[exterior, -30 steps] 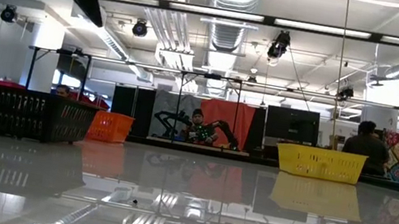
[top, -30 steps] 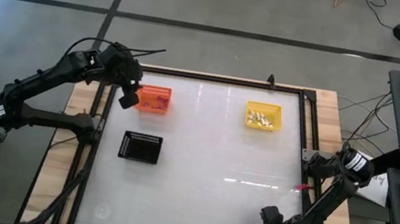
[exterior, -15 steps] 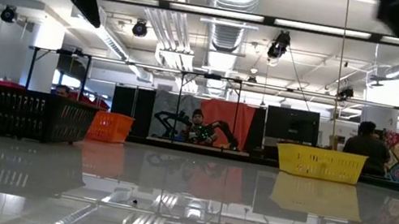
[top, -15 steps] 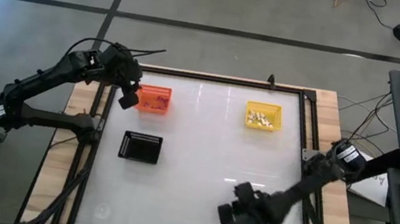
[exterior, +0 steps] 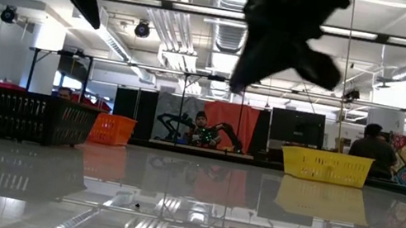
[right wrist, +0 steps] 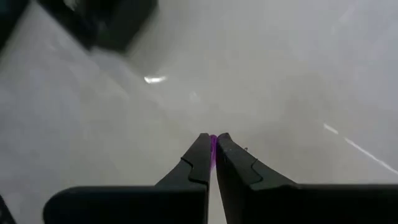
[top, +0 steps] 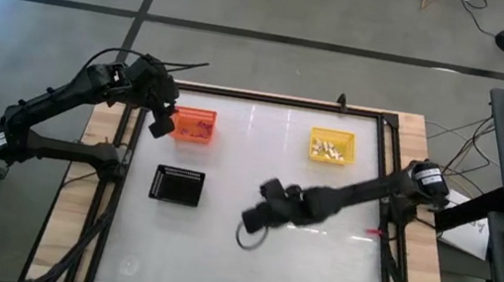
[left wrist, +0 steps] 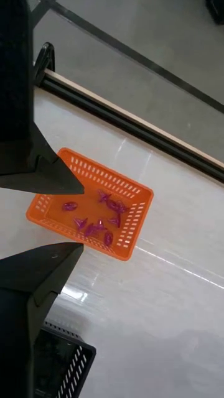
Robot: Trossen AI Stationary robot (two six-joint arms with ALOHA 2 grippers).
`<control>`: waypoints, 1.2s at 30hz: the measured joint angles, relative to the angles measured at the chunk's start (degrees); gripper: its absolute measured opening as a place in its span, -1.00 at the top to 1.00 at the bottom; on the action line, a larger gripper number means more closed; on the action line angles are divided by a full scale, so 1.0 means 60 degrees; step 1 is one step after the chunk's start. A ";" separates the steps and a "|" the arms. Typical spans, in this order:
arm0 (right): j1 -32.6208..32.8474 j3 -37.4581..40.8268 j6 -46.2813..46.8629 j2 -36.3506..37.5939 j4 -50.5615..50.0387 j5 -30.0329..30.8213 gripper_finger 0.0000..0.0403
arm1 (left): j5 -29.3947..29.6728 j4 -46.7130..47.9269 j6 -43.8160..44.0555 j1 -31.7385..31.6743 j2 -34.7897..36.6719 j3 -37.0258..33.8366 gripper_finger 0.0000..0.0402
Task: Sort Halloween decoration
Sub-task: Put the violet witch hat toy into the orange bin
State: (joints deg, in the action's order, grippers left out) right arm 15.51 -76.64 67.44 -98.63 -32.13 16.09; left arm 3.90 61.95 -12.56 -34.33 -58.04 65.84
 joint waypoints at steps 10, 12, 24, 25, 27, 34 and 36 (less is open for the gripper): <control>-0.2081 0.0000 -0.1772 -0.0011 0.2635 -0.0259 0.96 | -0.0001 -0.0005 -0.0096 -0.0003 -0.0001 0.0000 0.41; -0.2386 0.0000 -0.2044 -0.0011 0.3039 -0.0285 0.96 | -0.0001 -0.0015 -0.0153 0.0000 -0.0004 0.0000 0.41; -0.3991 0.0004 -0.2623 -0.0029 0.5203 -0.0982 0.96 | -0.0003 -0.0091 -0.0057 -0.0003 -0.0004 0.0000 0.41; -0.4132 0.0004 -0.2733 -0.0029 0.5512 -0.1154 0.96 | -0.0004 -0.0093 -0.0035 -0.0001 -0.0004 0.0000 0.41; -0.4414 0.0004 -0.2927 -0.0029 0.6068 -0.1388 0.96 | -0.0004 -0.0127 0.0046 -0.0001 -0.0004 0.0000 0.41; -0.5276 0.0004 -0.3177 -0.0029 0.7102 -0.2140 0.96 | -0.0004 -0.0333 0.0246 -0.0004 -0.0004 0.0000 0.41; -0.5428 0.0004 -0.3237 -0.0118 0.7439 -0.2309 0.96 | -0.0004 -0.0409 0.0420 -0.0002 -0.0004 0.0000 0.41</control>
State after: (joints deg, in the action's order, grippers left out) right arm -17.06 -76.62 48.02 -99.34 12.50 2.23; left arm 3.88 59.50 -10.04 -34.34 -58.06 65.84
